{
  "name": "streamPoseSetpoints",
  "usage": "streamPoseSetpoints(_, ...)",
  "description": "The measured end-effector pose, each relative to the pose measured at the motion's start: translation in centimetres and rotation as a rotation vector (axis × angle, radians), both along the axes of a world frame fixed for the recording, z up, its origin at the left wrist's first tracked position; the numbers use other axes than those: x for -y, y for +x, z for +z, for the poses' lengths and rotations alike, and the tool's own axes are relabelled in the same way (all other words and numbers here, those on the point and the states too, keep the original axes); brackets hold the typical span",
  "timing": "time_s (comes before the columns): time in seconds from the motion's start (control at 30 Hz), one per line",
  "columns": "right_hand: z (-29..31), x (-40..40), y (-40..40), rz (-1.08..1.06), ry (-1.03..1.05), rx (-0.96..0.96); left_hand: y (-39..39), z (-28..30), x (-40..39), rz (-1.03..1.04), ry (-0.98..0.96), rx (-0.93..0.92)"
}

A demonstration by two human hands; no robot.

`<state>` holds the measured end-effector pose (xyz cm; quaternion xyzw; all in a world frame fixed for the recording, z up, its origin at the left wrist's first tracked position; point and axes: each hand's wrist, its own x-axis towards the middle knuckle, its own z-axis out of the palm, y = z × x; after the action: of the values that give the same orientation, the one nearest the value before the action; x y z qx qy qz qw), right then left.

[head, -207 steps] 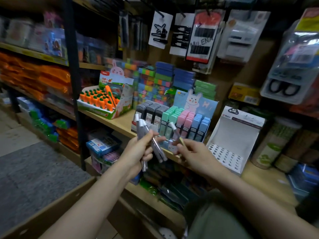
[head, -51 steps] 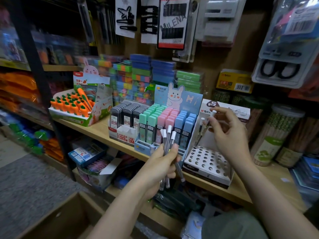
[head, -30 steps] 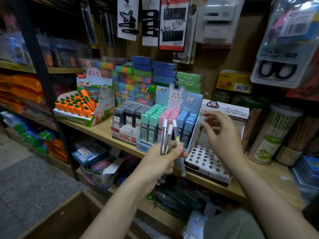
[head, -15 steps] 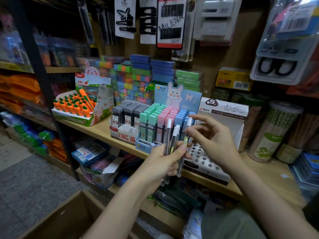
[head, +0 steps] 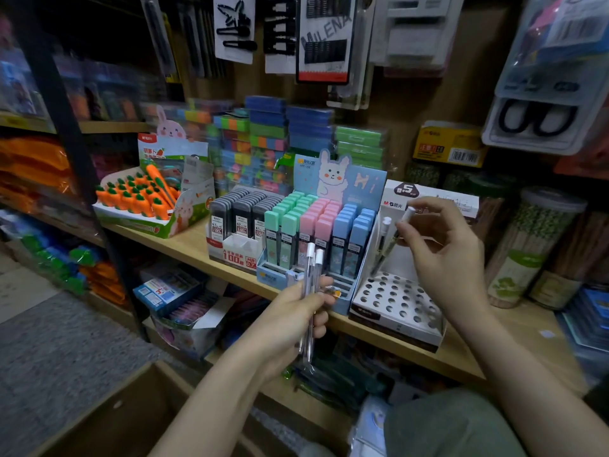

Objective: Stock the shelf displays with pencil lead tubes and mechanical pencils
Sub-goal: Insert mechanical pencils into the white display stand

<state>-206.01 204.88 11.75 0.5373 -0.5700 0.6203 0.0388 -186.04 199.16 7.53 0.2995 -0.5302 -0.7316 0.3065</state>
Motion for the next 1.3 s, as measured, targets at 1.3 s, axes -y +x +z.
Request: streamPoseSetpoints(1.3,0.0,-0.4,2.7,0.124,0.097,0.079,-0.7,1.0,-1.7,-0.142,-0.135,-0.073)
